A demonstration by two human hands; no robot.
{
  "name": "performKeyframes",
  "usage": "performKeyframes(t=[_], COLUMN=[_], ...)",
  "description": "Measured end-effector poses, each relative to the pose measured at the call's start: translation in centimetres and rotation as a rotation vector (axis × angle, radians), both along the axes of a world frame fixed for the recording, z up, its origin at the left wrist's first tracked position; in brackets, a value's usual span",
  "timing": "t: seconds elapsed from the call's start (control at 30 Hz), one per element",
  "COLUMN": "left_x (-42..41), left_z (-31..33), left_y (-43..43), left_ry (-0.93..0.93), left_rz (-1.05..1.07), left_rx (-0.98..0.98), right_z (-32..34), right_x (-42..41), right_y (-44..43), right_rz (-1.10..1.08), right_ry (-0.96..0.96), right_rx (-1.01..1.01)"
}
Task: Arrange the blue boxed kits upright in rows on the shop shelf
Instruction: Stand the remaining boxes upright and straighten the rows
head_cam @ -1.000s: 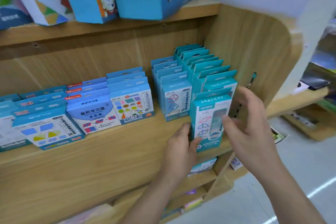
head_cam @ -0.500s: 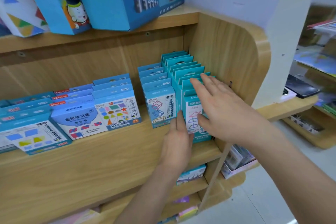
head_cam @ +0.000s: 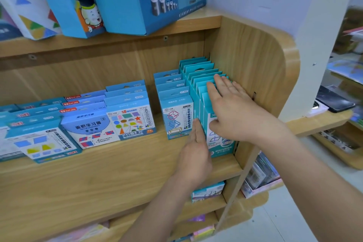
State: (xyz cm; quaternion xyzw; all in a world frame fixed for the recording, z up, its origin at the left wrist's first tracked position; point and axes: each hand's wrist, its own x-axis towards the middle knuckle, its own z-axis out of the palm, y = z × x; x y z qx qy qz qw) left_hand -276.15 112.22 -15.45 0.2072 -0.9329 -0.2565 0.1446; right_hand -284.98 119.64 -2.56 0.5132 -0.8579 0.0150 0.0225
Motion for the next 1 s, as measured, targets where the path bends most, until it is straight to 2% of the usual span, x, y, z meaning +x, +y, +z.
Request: performKeyframes(t=[0.13, 0.27, 0.37, 0.63, 1.0], left_x=[-0.4, -0.8, -0.4, 0.6, 1.8], left_z=[0.8, 0.3, 0.4, 1.9, 2.3], left_y=[-0.8, -1.0, -1.5, -0.9, -1.0], left_ry=[0.167, 0.061, 0.071, 0.211, 0.185], left_rz=[-0.042, -0.086, -0.1, -0.021, 0.036], left_rx=[0.341, 0.331, 0.311, 0.19, 0.15], right_z=[-0.9, -2.5, -3.8, -6.4, -7.0], right_x=[0.6, 1.6, 2.6, 3.0, 2.8], right_y=[0.8, 2.3, 3.6, 5.7, 6.4], right_rz=[0.035, 0.009, -0.032, -0.004, 0.04], right_ry=[-0.092, -0.265, -0.347, -0.286, -0.337], right_rx=[-0.199, -0.534, -0.695, -0.801, -0.862])
